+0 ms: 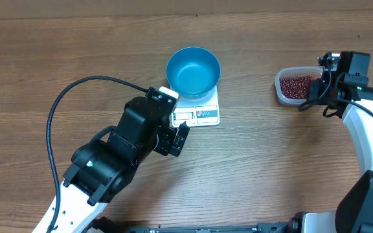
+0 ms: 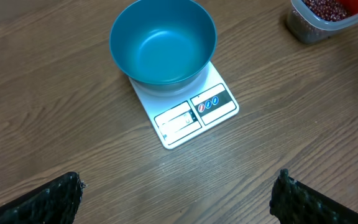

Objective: Scoop item into bowl and weigh 150g on scale
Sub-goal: 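Lower the red scoop into the beans and scoop with the right gripper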

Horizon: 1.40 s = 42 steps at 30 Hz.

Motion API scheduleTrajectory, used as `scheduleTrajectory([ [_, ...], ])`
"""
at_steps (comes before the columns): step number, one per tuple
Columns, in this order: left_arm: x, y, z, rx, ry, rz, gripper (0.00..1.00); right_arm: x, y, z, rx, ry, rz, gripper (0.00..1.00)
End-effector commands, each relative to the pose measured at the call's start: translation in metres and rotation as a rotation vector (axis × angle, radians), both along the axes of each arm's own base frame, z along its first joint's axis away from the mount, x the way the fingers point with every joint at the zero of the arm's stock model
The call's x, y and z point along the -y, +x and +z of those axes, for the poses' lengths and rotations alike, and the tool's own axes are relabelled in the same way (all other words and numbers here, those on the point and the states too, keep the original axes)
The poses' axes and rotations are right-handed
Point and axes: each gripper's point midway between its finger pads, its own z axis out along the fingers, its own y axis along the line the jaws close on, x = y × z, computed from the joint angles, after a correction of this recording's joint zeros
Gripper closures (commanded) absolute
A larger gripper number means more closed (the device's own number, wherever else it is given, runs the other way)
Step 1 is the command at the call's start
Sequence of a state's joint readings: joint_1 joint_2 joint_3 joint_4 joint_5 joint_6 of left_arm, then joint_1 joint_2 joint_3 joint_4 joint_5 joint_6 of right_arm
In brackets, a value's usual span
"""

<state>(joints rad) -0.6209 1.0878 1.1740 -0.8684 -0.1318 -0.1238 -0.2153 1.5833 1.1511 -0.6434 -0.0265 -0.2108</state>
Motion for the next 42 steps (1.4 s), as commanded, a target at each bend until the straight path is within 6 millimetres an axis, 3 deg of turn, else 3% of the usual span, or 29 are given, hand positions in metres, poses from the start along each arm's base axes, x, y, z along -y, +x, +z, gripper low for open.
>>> scheduleTrajectory([
  [1,-0.002,0.003,0.002,0.011,0.013,0.001,0.00,-0.004,-0.003,-0.009,-0.007,0.030,0.011,0.96],
  [18,-0.002,0.003,0.002,0.011,0.013,0.001,0.01,-0.015,-0.005,-0.043,-0.088,0.104,0.035,0.96],
  [42,-0.002,0.003,0.002,0.011,0.013,0.001,0.00,-0.029,-0.001,-0.040,-0.065,0.177,0.077,0.96],
])
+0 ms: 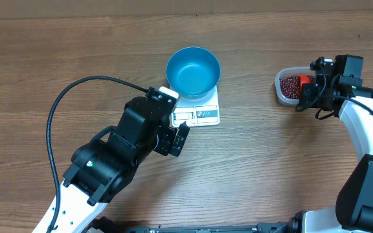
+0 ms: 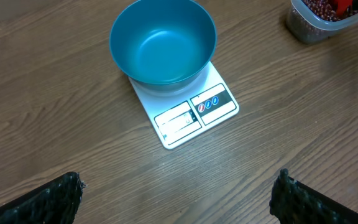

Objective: Scoop item into bowl and weigh 150g on scale
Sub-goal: 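Lower the red scoop into the beans and scoop with the right gripper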

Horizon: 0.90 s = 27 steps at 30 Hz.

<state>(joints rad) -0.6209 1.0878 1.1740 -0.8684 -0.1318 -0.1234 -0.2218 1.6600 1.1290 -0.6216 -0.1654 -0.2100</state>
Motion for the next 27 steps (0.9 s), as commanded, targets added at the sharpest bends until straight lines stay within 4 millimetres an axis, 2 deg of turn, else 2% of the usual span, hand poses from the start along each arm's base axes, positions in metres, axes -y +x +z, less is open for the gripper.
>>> scheduleTrajectory([
  [1,-0.002,0.003,0.002,0.011,0.013,0.001,0.01,-0.008,-0.003,-0.008,-0.016,0.041,0.016,0.96],
  [10,-0.002,0.003,0.002,0.011,0.013,0.001,0.01,0.000,-0.004,-0.008,-0.015,0.045,0.003,0.96],
  [17,-0.002,0.003,0.002,0.011,0.013,0.001,0.00,-0.001,-0.005,0.000,0.025,0.201,0.007,0.96],
  [20,-0.002,0.003,0.002,0.011,0.013,0.001,0.01,0.005,-0.010,-0.001,0.012,0.213,-0.012,0.96],
  [27,-0.002,0.003,0.002,0.011,0.013,0.001,0.01,0.004,-0.012,-0.008,-0.009,0.231,-0.013,0.96],
])
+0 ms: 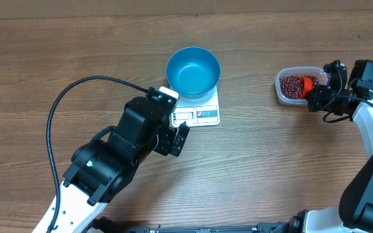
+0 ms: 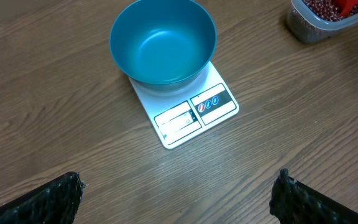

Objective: Scoop item into bowl and weigh 150g on scale
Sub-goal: 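Lower the red scoop into the beans and scoop with the right gripper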

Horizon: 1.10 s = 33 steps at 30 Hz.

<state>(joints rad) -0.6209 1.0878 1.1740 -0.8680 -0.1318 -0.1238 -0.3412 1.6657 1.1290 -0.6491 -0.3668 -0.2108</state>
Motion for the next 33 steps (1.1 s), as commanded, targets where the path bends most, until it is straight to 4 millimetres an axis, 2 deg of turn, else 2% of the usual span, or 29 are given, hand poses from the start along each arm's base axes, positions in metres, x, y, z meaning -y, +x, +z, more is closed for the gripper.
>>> scheduleTrajectory([
  [1,-0.002,0.003,0.002,0.011,0.013,0.001,0.00,-0.009,-0.004,-0.013,-0.028,0.056,0.021,0.96],
  [6,-0.002,0.003,0.002,0.011,0.013,0.001,0.00,-0.013,-0.004,-0.017,-0.038,0.083,0.028,0.96],
  [15,-0.002,0.003,0.002,0.010,0.014,0.001,0.00,-0.026,-0.001,-0.010,-0.009,0.159,0.064,0.96],
  [33,-0.002,0.003,0.002,0.010,0.014,0.001,0.01,-0.032,-0.002,-0.008,-0.005,0.196,0.074,0.96],
])
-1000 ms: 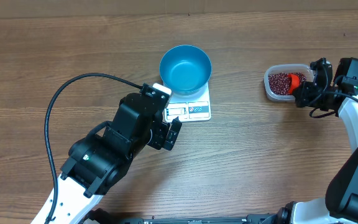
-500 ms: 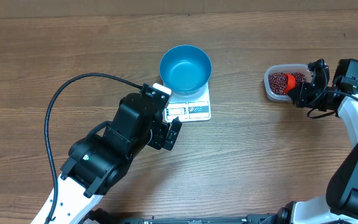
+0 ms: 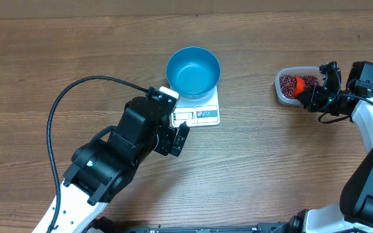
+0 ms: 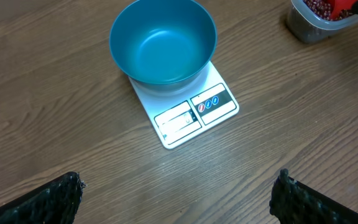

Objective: Scoop item into bowl and weigh 150g on scale
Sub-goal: 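Lower the red scoop into the beans and scoop with the right gripper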

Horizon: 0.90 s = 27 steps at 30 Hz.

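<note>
An empty blue bowl point(image 3: 193, 71) stands on the white scale point(image 3: 198, 114), also seen as bowl point(image 4: 163, 40) on scale point(image 4: 194, 112) in the left wrist view. A clear tub of red beans point(image 3: 293, 86) sits at the right, with the orange scoop point(image 3: 299, 86) lying in the beans. My right gripper point(image 3: 309, 94) is at the tub's right rim, shut on the scoop's handle. My left gripper point(image 4: 179, 202) hovers wide open over bare wood in front of the scale, holding nothing.
The left arm's black cable point(image 3: 63, 103) loops across the left half of the wooden table point(image 3: 271, 168). The bean tub point(image 4: 319, 15) shows at the top right corner of the left wrist view.
The scoop's orange head has shifted left, from the tub's right rim to the middle of the beans, and the right gripper came with it. The left arm has not moved.
The right gripper first stood at the tub's right edge with the scoop hardly showing. Then it was closer over the tub, the orange scoop at the rim. Then it sat further right, scoop still at the rim. Now the scoop lies in the beans. Bowl, scale and left arm stayed put.
</note>
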Motion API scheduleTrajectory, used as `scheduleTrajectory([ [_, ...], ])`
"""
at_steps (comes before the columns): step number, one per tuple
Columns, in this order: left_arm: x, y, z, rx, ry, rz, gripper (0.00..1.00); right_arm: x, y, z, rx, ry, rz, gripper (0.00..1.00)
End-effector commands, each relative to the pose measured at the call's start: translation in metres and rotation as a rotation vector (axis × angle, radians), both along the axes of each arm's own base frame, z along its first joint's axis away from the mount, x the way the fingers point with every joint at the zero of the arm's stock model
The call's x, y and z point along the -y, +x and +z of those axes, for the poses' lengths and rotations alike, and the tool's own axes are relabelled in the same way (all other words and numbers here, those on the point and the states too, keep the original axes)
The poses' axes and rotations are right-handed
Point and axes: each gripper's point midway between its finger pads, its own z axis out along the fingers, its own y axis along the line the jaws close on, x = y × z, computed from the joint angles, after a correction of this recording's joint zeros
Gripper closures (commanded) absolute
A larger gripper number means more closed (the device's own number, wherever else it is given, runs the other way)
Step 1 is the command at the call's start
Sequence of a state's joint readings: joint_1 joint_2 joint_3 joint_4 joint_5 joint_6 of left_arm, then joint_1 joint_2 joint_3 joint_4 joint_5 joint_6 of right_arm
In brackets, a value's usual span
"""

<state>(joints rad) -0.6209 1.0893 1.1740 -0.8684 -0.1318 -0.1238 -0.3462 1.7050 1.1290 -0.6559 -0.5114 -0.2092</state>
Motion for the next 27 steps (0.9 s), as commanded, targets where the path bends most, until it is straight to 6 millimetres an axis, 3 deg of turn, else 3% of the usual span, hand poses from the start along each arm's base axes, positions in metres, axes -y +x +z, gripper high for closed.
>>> scheduleTrajectory([
  [1,-0.002,0.003,0.002,0.012,0.013,0.001,0.01,-0.011,-0.003,-0.003,-0.006,0.055,0.022,0.96],
  [19,-0.002,0.003,0.002,0.012,0.013,0.001,0.00,-0.018,-0.003,-0.021,-0.057,0.126,0.015,0.96],
  [27,-0.002,0.003,0.002,0.011,0.013,0.001,0.00,-0.020,-0.002,-0.019,-0.047,0.145,0.022,0.96],
])
